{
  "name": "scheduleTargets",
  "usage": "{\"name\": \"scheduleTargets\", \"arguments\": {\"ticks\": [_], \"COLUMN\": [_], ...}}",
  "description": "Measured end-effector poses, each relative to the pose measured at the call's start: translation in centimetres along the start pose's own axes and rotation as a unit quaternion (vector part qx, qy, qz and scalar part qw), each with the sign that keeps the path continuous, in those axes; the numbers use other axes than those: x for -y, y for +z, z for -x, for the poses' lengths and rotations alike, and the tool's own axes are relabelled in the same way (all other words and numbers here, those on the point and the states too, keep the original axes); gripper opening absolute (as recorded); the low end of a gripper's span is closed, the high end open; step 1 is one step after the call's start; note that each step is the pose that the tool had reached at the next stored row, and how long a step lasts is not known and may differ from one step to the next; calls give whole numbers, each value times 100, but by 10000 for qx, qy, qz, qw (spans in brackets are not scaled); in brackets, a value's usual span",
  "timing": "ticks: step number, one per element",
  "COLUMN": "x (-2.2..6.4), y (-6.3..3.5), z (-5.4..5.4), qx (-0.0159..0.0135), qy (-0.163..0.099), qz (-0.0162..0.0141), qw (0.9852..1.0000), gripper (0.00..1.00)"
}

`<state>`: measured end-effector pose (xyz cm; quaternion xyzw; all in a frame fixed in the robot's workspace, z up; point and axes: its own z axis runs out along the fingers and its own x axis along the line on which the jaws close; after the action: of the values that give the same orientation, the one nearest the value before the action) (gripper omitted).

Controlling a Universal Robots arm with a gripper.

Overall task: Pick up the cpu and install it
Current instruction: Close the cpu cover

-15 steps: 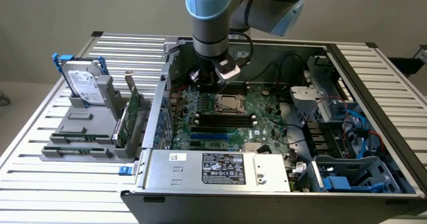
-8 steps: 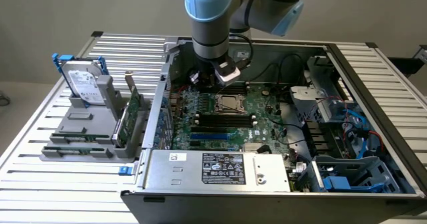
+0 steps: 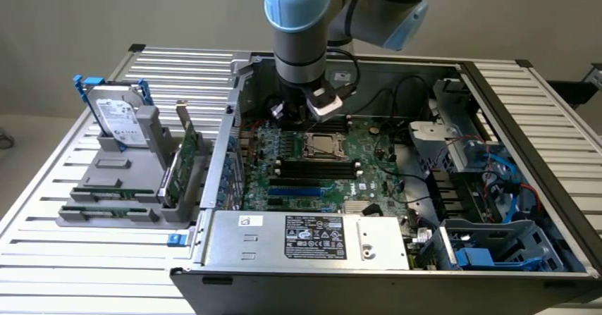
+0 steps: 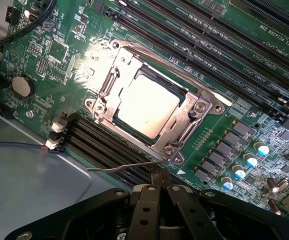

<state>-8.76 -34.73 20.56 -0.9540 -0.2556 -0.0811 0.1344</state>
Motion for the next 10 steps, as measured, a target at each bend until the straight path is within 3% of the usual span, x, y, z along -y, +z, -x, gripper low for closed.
{"name": "scheduleTargets", "arguments": {"ticks": [10], "x": [-31], "y": [18], "z": [-45], "qx": [-3], "qy": [-7], "qz": [38], "qw": [10000], "gripper": [11]}}
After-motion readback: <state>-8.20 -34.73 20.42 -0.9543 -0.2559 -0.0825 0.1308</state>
